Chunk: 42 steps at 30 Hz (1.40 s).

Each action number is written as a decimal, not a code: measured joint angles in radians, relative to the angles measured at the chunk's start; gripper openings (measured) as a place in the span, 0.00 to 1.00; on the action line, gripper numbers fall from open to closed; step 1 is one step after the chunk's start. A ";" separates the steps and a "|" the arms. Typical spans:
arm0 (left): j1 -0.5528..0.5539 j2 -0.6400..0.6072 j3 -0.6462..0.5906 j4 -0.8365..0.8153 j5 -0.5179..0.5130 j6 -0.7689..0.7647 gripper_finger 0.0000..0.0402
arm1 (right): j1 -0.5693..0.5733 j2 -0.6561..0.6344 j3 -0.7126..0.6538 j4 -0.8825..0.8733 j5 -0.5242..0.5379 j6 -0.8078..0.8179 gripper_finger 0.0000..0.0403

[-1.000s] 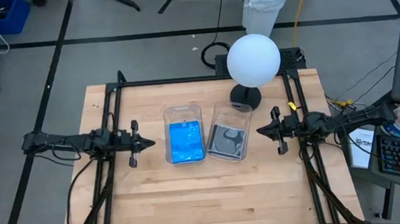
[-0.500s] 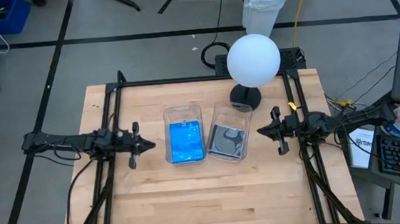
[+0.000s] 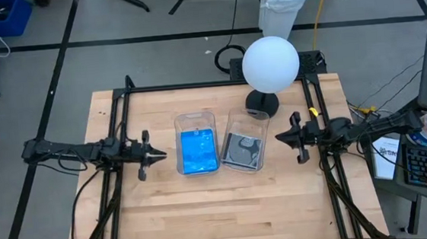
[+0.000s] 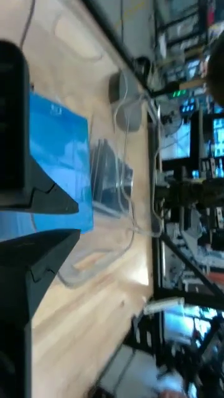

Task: Pick & place jewel cases by type
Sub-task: Return to Home Position

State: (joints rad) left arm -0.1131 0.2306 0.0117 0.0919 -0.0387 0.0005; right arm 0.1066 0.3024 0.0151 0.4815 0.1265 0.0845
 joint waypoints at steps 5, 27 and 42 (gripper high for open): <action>0.000 0.000 -0.001 0.035 -0.015 0.064 0.02 | 0.000 0.001 0.000 0.045 0.000 -0.031 0.00; 0.000 0.000 0.000 0.036 -0.014 0.022 0.06 | 0.000 0.001 0.000 0.068 0.002 -0.018 0.00; 0.000 0.000 0.000 0.036 -0.014 0.021 0.06 | 0.000 0.001 0.000 0.068 0.003 -0.018 0.00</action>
State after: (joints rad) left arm -0.1127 0.2306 0.0113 0.1284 -0.0528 0.0216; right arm 0.1066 0.3038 0.0151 0.5491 0.1291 0.0666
